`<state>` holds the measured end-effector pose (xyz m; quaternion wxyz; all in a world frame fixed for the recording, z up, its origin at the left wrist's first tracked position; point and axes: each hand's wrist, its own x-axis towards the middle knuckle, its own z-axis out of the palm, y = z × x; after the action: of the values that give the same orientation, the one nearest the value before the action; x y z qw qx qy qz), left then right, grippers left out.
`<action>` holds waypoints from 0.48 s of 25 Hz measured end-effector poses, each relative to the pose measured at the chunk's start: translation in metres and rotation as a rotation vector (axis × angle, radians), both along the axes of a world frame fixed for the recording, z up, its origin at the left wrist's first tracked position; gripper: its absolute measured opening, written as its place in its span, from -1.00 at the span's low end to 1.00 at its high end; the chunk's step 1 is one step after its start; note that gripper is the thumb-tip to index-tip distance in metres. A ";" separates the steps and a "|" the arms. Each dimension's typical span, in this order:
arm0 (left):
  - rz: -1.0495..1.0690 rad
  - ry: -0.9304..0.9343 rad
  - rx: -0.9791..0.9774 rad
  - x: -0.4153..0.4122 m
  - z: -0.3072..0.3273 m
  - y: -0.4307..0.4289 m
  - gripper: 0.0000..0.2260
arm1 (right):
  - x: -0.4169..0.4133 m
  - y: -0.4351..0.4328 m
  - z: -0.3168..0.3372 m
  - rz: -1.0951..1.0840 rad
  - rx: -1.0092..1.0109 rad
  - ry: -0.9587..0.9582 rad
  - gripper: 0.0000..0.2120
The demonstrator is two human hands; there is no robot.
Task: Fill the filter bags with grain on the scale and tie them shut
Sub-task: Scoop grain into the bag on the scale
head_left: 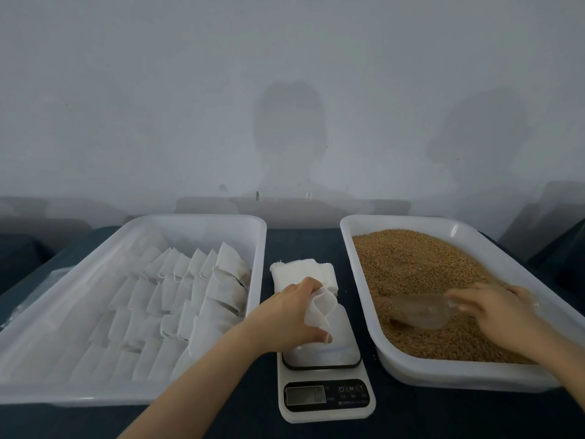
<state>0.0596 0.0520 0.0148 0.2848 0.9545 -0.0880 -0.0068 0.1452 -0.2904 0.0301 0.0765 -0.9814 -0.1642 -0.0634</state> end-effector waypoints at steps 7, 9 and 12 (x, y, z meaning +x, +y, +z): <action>0.008 0.029 -0.041 0.000 0.000 0.000 -0.39 | -0.003 -0.014 -0.001 -0.043 0.184 0.089 -0.71; 0.011 0.036 -0.058 0.000 0.000 0.000 -0.39 | -0.006 -0.014 0.001 -0.058 0.196 0.130 -0.71; 0.017 0.053 -0.082 -0.002 0.002 -0.001 -0.41 | -0.011 -0.012 0.004 -0.100 0.230 0.138 -0.69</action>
<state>0.0579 0.0513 0.0168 0.3258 0.9423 -0.0725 -0.0261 0.1347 -0.3027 0.0339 0.1965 -0.9751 -0.1012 -0.0177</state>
